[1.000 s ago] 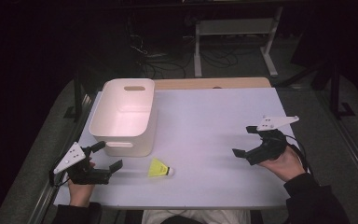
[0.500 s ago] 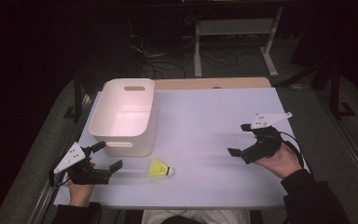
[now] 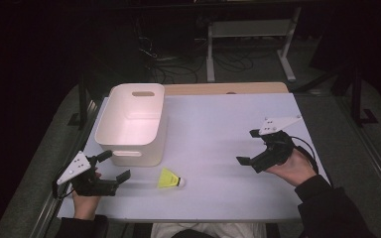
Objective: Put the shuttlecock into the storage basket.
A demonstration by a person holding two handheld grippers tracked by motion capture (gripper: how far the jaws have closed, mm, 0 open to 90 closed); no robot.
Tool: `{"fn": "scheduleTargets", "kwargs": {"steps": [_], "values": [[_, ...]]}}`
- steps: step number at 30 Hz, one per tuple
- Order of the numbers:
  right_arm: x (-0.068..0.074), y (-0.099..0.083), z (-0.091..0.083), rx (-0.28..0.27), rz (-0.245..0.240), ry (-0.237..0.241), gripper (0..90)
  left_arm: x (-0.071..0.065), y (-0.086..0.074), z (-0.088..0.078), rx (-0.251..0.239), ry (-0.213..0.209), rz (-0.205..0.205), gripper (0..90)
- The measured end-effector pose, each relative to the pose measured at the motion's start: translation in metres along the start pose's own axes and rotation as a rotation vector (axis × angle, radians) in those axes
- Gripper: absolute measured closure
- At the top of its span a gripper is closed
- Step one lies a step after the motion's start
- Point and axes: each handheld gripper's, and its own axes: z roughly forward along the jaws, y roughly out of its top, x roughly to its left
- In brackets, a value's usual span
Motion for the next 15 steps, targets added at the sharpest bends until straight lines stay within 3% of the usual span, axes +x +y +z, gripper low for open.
{"fn": "scheduleTargets", "kwargs": {"steps": [15], "values": [[0.006, 0.015, 0.009, 0.021, -0.034, 0.028, 0.0, 0.0, 0.0, 0.0, -0.001, 0.0, 0.001, 0.0]]}}
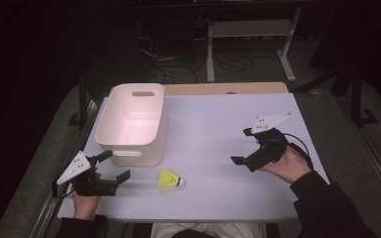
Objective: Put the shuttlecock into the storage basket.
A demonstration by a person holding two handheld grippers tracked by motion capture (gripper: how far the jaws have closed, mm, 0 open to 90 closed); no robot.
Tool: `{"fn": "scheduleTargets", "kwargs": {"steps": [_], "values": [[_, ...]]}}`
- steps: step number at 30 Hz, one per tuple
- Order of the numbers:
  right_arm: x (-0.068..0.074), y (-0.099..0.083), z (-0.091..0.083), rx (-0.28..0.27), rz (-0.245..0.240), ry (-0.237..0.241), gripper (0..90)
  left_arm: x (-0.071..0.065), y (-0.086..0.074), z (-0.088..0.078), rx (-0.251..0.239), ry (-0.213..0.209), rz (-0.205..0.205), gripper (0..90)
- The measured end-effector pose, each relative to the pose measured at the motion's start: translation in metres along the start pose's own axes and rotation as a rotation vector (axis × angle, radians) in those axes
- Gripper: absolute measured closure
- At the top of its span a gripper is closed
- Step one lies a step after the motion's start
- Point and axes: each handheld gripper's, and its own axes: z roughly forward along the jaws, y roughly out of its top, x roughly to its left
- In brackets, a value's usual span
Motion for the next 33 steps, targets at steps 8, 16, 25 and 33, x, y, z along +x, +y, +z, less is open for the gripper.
{"fn": "scheduleTargets", "kwargs": {"steps": [8, 16, 25, 33], "values": [[0.004, 0.009, 0.007, 0.011, -0.019, 0.021, 0.0, 0.0, 0.0, 0.0, -0.002, -0.001, 0.0, 0.0], [0.007, 0.015, 0.017, 0.03, -0.037, 0.043, 0.0, 0.0, 0.0, 0.0, -0.002, -0.001, -0.001, 0.0], [0.013, 0.024, 0.029, 0.046, -0.06, 0.068, 0.0, 0.0, 0.0, 0.0, -0.001, -0.002, 0.0, 0.0], [0.015, 0.031, 0.038, 0.053, -0.071, 0.085, 0.0, 0.0, 0.0, 0.0, -0.002, -0.003, 0.0, 0.0]]}}
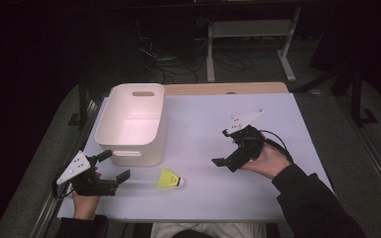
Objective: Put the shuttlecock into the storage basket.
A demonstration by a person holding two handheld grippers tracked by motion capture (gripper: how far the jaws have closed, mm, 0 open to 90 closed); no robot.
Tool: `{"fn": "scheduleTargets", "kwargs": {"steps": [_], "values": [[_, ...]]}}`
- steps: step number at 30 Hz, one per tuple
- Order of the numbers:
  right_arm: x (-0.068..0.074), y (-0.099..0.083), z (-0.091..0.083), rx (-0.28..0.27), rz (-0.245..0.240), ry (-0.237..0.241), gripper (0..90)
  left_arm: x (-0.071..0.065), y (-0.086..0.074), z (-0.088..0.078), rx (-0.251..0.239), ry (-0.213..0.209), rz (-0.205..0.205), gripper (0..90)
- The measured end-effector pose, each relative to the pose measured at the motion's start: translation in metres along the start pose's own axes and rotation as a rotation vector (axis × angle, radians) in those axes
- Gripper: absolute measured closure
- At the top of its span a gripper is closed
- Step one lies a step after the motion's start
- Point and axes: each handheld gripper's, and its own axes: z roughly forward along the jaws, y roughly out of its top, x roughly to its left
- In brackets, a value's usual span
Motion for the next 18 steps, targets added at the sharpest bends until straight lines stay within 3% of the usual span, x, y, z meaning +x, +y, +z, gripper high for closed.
{"fn": "scheduleTargets", "kwargs": {"steps": [18], "values": [[0.003, 0.012, 0.02, 0.026, -0.026, 0.049, 0.0, 0.0, 0.0, 0.0, -0.001, -0.001, -0.002, 0.0]]}}
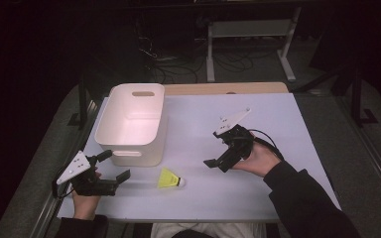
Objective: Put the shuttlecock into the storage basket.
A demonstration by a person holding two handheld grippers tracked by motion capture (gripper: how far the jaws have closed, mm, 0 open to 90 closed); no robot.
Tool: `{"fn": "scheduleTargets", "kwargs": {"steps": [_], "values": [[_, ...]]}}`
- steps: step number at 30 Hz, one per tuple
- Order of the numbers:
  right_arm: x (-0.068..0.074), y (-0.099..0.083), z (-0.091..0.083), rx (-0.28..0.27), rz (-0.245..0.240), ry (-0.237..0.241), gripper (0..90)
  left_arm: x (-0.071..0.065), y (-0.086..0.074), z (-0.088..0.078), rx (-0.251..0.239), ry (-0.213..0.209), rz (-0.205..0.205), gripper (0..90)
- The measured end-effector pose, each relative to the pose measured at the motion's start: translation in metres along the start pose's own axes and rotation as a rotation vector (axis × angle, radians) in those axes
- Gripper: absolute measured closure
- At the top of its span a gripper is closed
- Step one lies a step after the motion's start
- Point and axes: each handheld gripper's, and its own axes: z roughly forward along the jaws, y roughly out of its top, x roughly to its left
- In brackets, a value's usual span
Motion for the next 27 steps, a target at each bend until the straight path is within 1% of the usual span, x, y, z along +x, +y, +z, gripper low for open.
{"fn": "scheduleTargets", "kwargs": {"steps": [5, 12, 21, 24, 27], "values": [[0.002, 0.003, 0.006, 0.014, -0.008, 0.013, 0.0, 0.0, 0.0, 0.0, 0.0, 0.0, 0.002, 0.0], [0.003, 0.006, 0.012, 0.019, -0.02, 0.032, 0.0, 0.0, 0.0, 0.0, 0.0, 0.0, 0.002, 0.0], [0.005, 0.008, 0.024, 0.042, -0.028, 0.059, 0.0, 0.0, 0.0, 0.0, 0.001, -0.001, 0.001, 0.0], [0.006, 0.008, 0.025, 0.045, -0.026, 0.061, 0.0, 0.0, 0.0, 0.0, 0.001, -0.001, 0.001, 0.0], [0.006, 0.009, 0.031, 0.056, -0.028, 0.074, 0.0, 0.0, 0.0, 0.0, 0.001, -0.001, 0.002, 0.0]]}}
